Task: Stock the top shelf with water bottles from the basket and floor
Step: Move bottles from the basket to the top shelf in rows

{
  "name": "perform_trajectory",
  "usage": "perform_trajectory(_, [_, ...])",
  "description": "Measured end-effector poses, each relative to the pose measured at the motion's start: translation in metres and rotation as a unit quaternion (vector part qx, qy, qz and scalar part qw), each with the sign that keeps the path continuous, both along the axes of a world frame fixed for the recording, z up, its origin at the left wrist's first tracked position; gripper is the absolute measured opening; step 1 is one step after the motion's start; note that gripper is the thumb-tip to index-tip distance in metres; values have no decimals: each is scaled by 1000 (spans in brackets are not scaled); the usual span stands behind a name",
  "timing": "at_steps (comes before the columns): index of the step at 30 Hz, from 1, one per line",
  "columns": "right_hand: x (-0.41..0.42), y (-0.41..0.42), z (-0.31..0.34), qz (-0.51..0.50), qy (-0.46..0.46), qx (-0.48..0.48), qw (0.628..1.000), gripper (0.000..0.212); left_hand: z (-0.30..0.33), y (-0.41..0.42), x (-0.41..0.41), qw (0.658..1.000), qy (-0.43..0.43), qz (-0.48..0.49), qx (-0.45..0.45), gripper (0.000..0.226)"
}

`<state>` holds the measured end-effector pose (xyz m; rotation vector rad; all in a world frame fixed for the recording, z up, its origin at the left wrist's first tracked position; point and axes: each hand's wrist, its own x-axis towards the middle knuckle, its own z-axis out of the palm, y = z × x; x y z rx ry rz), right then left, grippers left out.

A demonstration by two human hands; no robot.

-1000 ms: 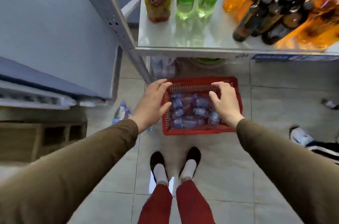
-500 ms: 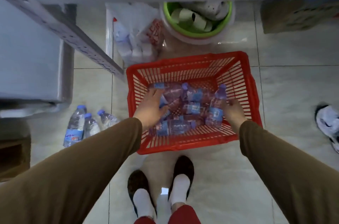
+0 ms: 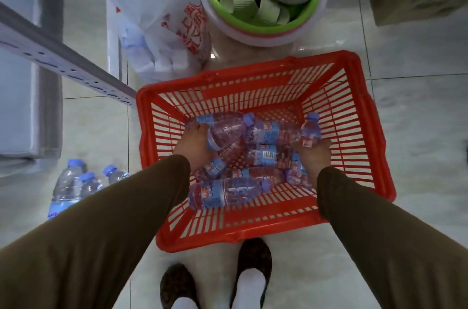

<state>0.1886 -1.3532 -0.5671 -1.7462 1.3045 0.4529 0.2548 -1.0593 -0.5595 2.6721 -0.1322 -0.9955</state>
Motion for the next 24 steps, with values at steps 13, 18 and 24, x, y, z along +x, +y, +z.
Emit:
perform_trajectory(13, [14,27,104,7,-126,122,984,58,86,4,-22,996,-19,63,-57,63])
perform_trajectory(18, [24,64,229,41,-200,132,970,52,212,20,-35,970,9,174,-172,67])
perform_trajectory(24, [35,95,423,121,-269,170,940,60,401,33,-35,934,-22,226,-275,52])
